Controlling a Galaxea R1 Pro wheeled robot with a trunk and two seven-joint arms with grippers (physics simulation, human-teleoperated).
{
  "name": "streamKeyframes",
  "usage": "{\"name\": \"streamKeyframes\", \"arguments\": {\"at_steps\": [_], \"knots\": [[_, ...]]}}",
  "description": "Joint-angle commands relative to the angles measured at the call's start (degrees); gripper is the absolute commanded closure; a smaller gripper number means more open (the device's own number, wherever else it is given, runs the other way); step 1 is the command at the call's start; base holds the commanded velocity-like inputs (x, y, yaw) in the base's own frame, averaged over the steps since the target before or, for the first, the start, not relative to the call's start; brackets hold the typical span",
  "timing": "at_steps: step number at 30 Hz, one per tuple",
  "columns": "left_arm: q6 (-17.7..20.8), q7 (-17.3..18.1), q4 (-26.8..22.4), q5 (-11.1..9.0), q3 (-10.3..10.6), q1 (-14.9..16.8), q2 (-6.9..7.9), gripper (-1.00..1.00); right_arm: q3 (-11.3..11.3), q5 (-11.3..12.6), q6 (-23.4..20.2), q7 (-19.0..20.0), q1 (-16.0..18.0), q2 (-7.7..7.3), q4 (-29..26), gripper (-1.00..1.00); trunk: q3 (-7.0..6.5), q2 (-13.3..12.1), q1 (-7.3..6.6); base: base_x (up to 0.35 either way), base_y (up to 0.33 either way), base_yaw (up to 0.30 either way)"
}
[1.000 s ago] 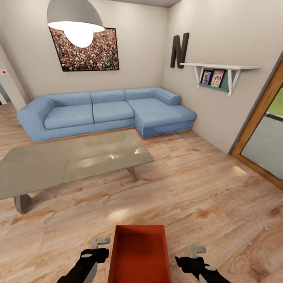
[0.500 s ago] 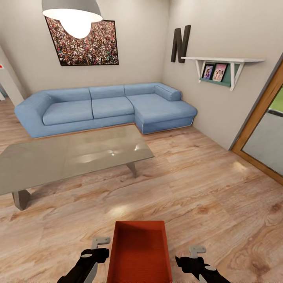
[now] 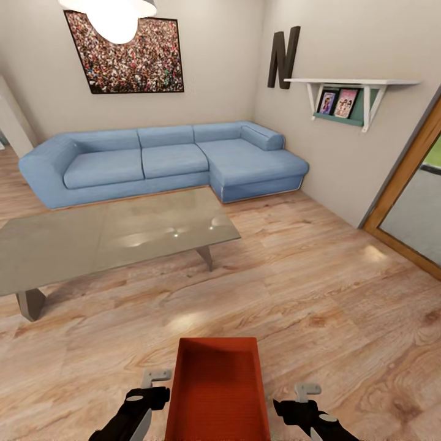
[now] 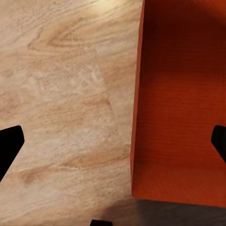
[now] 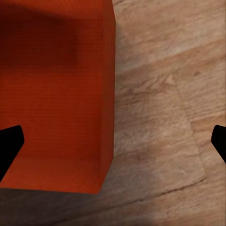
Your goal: Move the two storage containers from the living room to the garage. In the garage, place one container on the floor and stack the other container on top of it (either order is fine).
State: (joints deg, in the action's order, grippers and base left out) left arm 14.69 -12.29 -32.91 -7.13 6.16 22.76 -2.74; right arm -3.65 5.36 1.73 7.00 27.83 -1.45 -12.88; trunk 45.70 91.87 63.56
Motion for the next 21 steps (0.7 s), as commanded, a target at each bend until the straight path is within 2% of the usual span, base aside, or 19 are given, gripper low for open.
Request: {"name": "streamKeyframes", "arguments": {"at_steps": [1,13,21], "knots": [[0.26,-0.52,-0.09,-0.6,0.37,0.01,0.06,-1.0,-0.38,0.55,0.18,0.12,0.04,-0.04,0.05,-1.0,0.32,0.44,0.22,0.0,0.0,0.0],[0.26,-0.54,-0.05,-0.52,0.38,0.01,-0.23,-1.0,-0.39,0.53,0.11,0.12,0.04,-0.04,0.05,-1.0,3.58,5.25,2.86,0.0,0.0,0.0],[0.17,-0.62,-0.05,-0.52,0.35,0.02,-0.32,-1.0,-0.39,0.53,0.2,0.12,0.04,-0.04,0.05,-1.0,5.17,8.46,4.61,-0.015,0.0,0.0]]}}
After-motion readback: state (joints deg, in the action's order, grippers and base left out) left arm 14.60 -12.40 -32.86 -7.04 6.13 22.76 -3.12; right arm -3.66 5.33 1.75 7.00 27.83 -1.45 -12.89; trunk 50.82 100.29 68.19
